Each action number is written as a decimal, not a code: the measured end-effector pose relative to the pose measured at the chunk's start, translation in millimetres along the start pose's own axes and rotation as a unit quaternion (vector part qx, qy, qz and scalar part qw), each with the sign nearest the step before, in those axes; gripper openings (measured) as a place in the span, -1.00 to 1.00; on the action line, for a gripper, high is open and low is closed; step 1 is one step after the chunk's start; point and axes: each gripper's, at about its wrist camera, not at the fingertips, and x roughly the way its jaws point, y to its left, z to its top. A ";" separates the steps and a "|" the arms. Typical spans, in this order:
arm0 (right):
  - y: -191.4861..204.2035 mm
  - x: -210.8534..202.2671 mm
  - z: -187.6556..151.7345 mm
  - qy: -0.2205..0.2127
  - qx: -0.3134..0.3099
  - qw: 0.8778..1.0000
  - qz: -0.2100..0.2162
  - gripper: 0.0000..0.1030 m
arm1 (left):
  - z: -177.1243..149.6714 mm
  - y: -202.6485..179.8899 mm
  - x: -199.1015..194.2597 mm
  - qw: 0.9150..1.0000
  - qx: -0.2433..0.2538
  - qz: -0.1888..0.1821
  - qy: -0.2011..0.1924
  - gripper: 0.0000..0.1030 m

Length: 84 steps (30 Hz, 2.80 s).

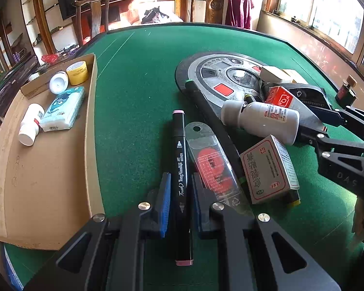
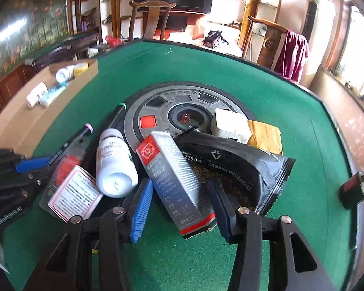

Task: Organize objects
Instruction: 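Grasp the red-and-white glue box with the right gripper while the left holds the marker, then carry the marker and glue box toward the cardboard tray with both grippers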

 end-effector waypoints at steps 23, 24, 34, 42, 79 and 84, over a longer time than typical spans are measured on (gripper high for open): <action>-39.0 -23.8 4.3 -0.032 0.137 0.987 0.080 -0.44 | -18.4 8.3 -20.8 0.998 -0.051 -0.027 -0.013 -0.72; -39.2 -24.5 4.9 -0.034 0.140 0.986 0.081 -0.43 | -18.9 8.1 -22.7 0.998 -0.052 -0.027 -0.016 -0.72; -34.0 -28.3 5.0 -0.042 0.140 0.984 0.101 -0.43 | -20.9 10.8 -36.1 0.997 -0.062 -0.035 -0.028 -0.72; -29.1 -31.1 5.0 -0.051 0.142 0.981 0.119 -0.43 | -22.1 16.3 -48.7 0.996 -0.072 -0.038 -0.040 -0.72; 135.4 -47.7 58.2 -0.009 0.065 0.960 0.272 -0.42 | -42.9 195.3 -111.1 0.970 -0.210 -0.045 -0.115 -0.72; 166.4 -31.1 87.3 0.019 0.047 0.959 0.280 -0.42 | -40.7 226.5 -100.5 0.969 -0.225 -0.031 -0.100 -0.72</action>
